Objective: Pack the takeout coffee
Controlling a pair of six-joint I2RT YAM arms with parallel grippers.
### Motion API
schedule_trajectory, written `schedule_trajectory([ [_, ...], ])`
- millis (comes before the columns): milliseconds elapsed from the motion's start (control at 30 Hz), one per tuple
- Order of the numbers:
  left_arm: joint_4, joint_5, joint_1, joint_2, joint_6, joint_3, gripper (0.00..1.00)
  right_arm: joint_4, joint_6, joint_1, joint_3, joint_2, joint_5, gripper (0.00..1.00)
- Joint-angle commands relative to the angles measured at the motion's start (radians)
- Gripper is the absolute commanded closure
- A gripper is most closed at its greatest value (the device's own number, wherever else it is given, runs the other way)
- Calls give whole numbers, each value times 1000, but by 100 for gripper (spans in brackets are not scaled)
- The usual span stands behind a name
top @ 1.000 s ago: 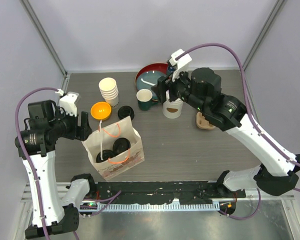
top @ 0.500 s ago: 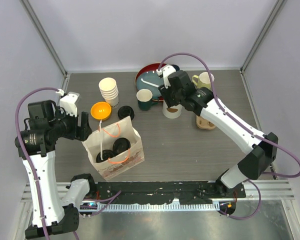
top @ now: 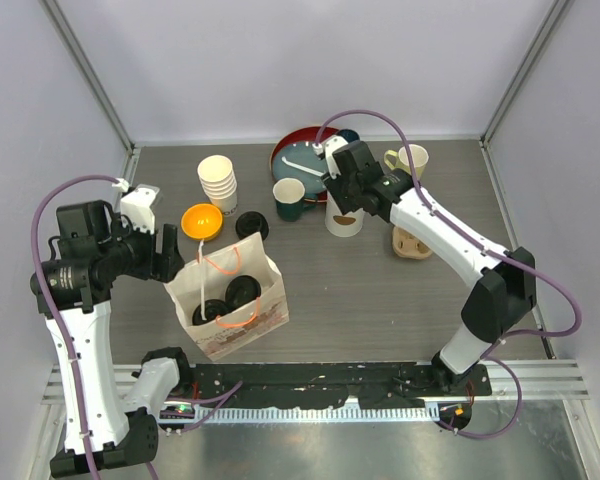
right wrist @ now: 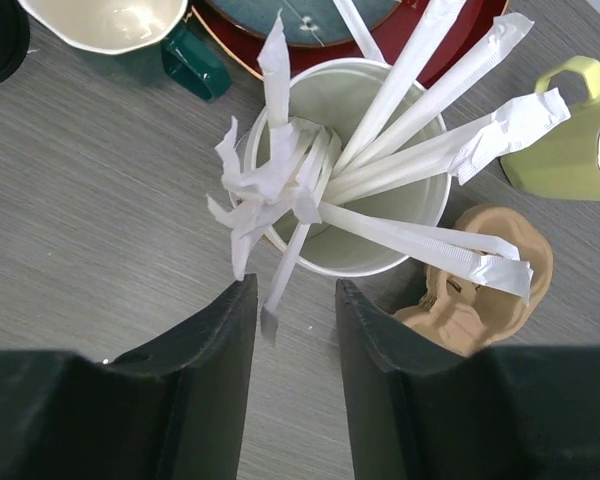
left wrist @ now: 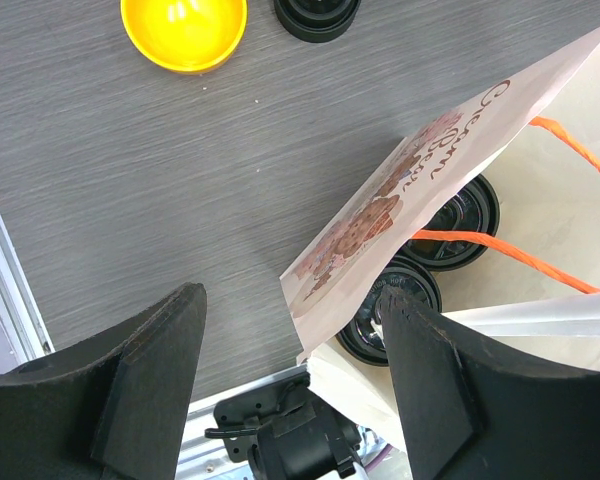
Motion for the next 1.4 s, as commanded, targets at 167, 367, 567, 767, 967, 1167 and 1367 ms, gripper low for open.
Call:
schedule_trajectory([
  [167, -37, 15, -2, -2, 20, 11, 26, 57, -31, -34, 33, 29, -48, 72],
  [367, -39, 13, -2, 1, 20, 12, 26, 28, -28, -37, 50, 6, -45, 97],
  [567, -39, 18, -2, 3, 20, 12, 26, -34, -29, -37, 125, -37, -18, 99],
  [767, -40, 16, -2, 0, 23, 14, 26, -164, -34, -37, 249, -53, 10, 99],
  [967, -37, 21, -2, 0, 23, 14, 26, -233, -35, -35, 297, -62, 42, 99],
  [1167, -45, 19, -2, -2, 27, 18, 26, -267, -28, -35, 389, -88, 81, 99],
  [1367, -42, 18, -2, -3, 24, 17, 26, -241, 11, -34, 437, -221, -4, 99],
])
